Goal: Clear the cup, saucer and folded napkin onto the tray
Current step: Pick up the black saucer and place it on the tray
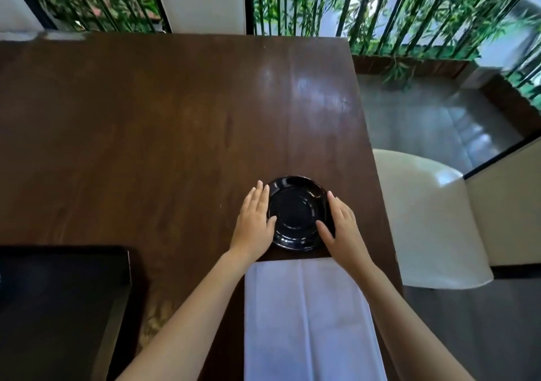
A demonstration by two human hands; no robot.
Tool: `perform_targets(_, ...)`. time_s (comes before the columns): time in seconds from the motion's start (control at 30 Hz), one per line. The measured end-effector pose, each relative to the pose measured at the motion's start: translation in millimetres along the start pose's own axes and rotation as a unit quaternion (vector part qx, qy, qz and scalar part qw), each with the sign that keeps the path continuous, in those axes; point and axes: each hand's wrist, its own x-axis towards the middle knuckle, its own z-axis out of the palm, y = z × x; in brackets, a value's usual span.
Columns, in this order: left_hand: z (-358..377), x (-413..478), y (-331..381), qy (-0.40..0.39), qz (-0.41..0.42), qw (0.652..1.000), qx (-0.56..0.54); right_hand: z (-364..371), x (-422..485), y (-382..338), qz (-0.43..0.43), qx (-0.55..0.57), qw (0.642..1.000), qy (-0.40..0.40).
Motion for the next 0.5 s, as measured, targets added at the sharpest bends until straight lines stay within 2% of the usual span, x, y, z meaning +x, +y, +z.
perform_targets(0.13,3,0,0,0.006,-0.010,1.000,-0.027,4,0,1,-0.004,0.010,1.000,0.017)
perform_targets(0.33,2,3,0,0.038,-0.024,0.999,0.028,7,2,-1,0.009,0.018,0.998,0.055)
perform_targets(0.5,-5,2,6,-0.003,-0.047,0.997,-0.058,6,1,-11,0.049,0.039,0.996,0.068)
